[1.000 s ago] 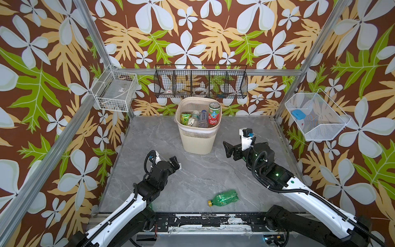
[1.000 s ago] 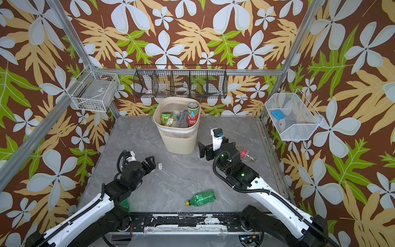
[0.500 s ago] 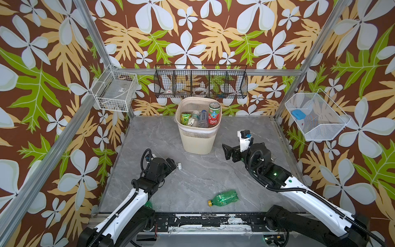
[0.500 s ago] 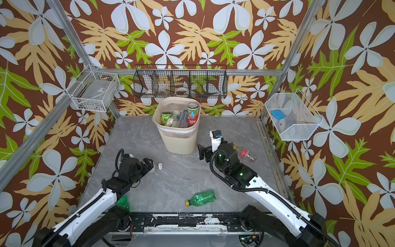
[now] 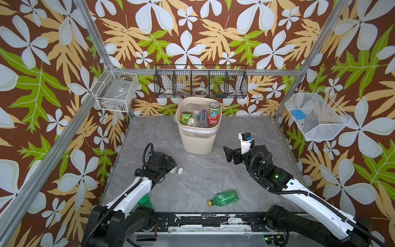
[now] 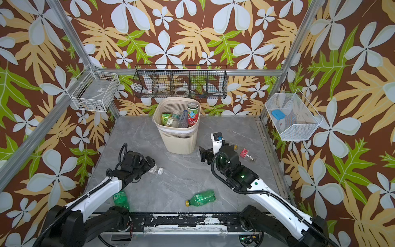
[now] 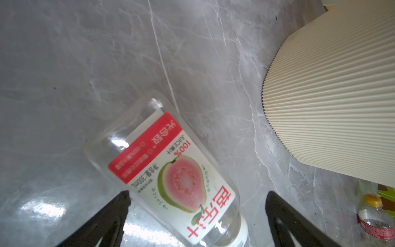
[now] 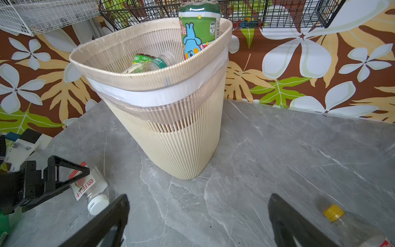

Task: Throw the plastic bottles in the bin
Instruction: Pick up the plastic bottle from the middle-left of the table.

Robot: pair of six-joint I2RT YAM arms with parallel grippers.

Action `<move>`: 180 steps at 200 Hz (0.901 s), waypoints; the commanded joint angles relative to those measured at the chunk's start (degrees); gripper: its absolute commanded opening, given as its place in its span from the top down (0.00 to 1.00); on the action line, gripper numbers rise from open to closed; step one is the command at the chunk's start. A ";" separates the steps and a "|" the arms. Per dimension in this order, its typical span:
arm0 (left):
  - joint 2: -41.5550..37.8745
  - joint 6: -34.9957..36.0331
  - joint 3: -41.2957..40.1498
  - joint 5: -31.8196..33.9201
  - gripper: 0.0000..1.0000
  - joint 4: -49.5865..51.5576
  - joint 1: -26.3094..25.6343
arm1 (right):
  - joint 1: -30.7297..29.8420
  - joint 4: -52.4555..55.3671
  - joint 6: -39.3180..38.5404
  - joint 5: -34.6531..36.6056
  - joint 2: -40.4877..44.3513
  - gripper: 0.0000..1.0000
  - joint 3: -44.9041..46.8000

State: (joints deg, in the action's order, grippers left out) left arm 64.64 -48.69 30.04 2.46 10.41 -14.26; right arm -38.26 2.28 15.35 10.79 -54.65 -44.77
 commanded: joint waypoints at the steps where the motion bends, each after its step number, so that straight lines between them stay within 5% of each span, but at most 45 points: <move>1: 2.51 3.40 1.99 -0.27 0.00 0.20 0.20 | 0.11 -0.59 -0.33 0.48 0.40 0.00 0.26; 76: 7.67 9.13 4.94 -4.47 0.05 2.18 0.25 | 0.12 -1.40 0.72 0.03 0.10 0.01 1.36; 180: 13.14 12.69 7.48 -2.26 0.11 4.60 -2.10 | 0.20 -2.15 1.52 -0.20 -1.65 0.00 1.12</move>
State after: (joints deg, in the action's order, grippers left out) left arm 76.62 -37.28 36.80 -1.54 13.21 -15.86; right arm -38.15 1.67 16.27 10.52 -56.14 -43.48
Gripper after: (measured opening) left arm 0.893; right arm 0.995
